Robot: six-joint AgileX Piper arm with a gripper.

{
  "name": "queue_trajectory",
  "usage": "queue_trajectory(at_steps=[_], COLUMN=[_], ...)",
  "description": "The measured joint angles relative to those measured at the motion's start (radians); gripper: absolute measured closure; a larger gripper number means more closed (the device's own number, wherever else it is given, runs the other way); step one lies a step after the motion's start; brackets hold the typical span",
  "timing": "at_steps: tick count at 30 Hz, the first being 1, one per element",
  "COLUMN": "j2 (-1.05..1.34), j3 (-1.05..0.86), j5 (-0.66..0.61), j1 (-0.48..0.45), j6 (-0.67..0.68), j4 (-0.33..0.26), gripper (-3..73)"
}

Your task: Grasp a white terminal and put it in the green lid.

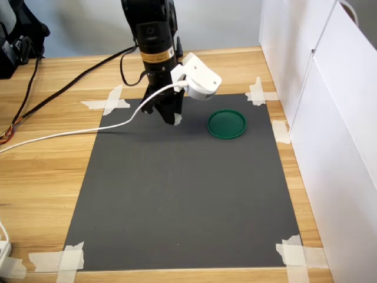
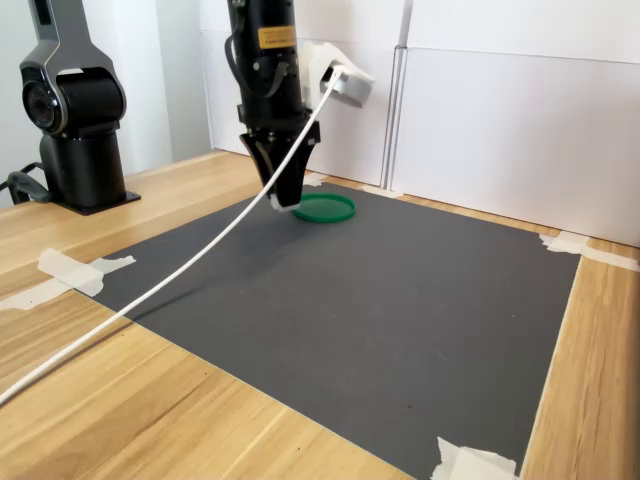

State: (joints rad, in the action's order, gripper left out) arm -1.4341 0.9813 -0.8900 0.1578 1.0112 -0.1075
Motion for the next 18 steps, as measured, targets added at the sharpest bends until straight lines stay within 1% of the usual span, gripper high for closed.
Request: queue_trajectory(at_steps=[2,4,9,15,18], j2=[0.022,0.030,0.031,0.025,0.005], j3=[0.053,0.089,0.105,0.105,0.089], j5=[-0.034,-0.057,-0.065,-0.079,-0.091], j1=[0.005,0.034,0.171,0.308,0.365], j6=[-0.008,-0.029,-0.170,-0.273,-0.316], j4=[-0.028,-0.025,0.046,0.064,0.090], gripper=[43.4,43.4,43.4,43.4,43.4])
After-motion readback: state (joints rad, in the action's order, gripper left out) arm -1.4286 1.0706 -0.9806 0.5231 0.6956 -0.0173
